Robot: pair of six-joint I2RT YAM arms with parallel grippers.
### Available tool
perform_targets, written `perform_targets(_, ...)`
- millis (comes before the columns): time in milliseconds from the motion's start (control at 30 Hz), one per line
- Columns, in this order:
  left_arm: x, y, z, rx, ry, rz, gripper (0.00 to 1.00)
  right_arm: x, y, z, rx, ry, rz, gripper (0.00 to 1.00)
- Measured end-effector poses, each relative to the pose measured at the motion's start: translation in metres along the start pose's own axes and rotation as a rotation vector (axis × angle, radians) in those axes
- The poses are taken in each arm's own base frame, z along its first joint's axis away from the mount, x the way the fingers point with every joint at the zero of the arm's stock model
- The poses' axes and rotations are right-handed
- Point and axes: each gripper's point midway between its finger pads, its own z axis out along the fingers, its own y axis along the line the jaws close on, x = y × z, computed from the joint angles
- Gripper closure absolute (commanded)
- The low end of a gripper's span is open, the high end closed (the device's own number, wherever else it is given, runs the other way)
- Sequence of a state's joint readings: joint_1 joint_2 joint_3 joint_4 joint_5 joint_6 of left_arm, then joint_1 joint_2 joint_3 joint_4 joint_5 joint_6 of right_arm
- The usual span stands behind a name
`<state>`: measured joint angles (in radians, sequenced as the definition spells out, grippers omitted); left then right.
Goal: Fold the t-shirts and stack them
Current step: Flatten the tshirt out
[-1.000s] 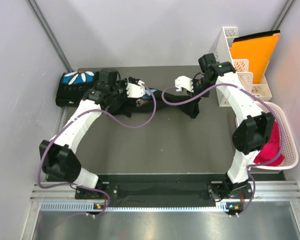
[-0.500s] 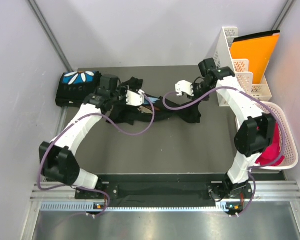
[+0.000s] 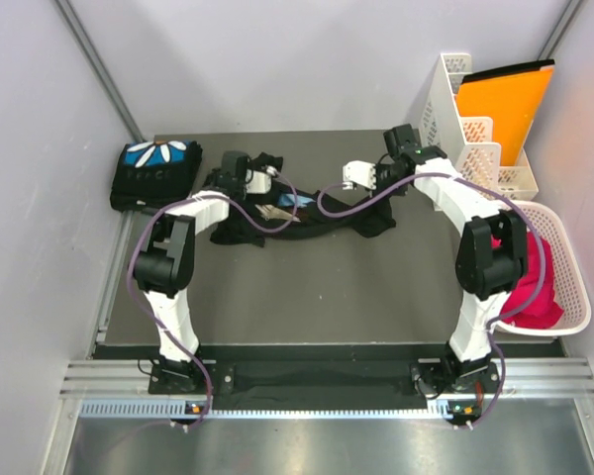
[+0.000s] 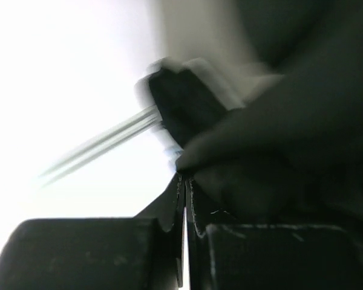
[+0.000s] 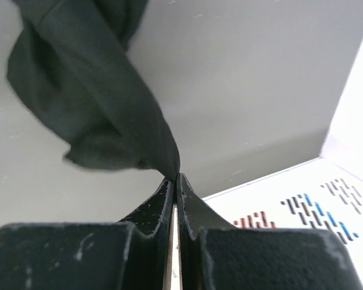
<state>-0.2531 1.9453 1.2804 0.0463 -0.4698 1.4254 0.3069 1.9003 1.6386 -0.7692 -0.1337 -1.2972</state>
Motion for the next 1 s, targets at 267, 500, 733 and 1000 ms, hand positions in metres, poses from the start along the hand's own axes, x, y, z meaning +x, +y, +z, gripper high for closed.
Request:
perform_targets(267,0.038,0.080,0.004,-0.295,0.152,-0.117,0.27,0.006,0.014,0.000,-0.021,0.012,0.005,1.00)
perform_targets(500,0.042,0.068,0.011,-0.240,0.169,-0.160,0.03,0.004,0.012,-0.003,-0.012,0.006,0.014,1.00)
perform_targets(733,0.004,0.036,-0.022,0.035,-0.108,-0.165,0.15,0.003,0.013,-0.003,-0.014,0.002,0.031,1.00)
perform_targets(1000,-0.065,0.014,-0.140,0.318,-0.558,-0.090,0.25,0.002,0.013,-0.004,-0.016,-0.001,0.037,1.00)
